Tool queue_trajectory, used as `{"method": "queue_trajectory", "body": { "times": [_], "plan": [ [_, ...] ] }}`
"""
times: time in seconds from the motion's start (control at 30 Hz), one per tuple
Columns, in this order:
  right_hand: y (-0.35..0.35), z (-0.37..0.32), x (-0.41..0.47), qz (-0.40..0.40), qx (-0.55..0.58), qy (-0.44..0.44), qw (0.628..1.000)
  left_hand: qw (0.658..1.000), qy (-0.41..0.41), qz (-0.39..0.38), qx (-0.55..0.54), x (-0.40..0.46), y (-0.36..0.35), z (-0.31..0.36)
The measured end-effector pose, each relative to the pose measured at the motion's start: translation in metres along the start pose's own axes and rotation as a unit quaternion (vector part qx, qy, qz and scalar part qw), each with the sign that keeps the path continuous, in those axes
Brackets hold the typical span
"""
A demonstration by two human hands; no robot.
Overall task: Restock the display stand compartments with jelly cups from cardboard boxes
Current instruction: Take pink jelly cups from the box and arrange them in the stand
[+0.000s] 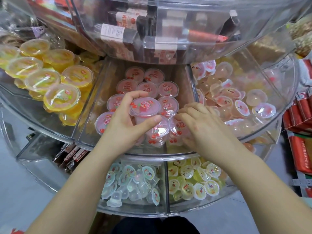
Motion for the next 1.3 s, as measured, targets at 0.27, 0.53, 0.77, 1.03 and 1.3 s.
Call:
{"method": "queue_trajectory", "body": {
  "times": [0.27,0.53,0.77,1.03,1.3],
  "plan": [
    [0.039,-0.001,-0.005,0.14,0.213,0.01,0.967,0.992,-0.036,0.066,-0.099,-0.008,0.03,0.004],
    [0.037,-0.067,0.061,0.093,0.334,0.113,0.931,0.992,-0.054,0.108,-0.039,-0.017,0.044,0.008],
    [0.03,-0.063,0.093,0.122,0.412,0.097,0.898,0.984,-0.015,0.106,-0.142,-0.024,0.052,-0.003],
    [0.024,-0.062,0.108,0.065,0.429,0.074,0.898,0.991,0.038,0.091,-0.092,-0.03,0.048,-0.014],
    [0.023,-0.062,0.113,0.058,0.426,0.075,0.9,0.992,0.039,0.111,-0.044,-0.028,0.047,-0.009]
  ]
}}
Point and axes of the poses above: each hand's wrist, its own x-axis towards the middle knuckle, its own y-axis out of the back of the hand, z = x × y, the point moved 5 cm from there along x, towards the middle knuckle, and after that the axes turned 11 degrees about -z, right-handed, at the moved point
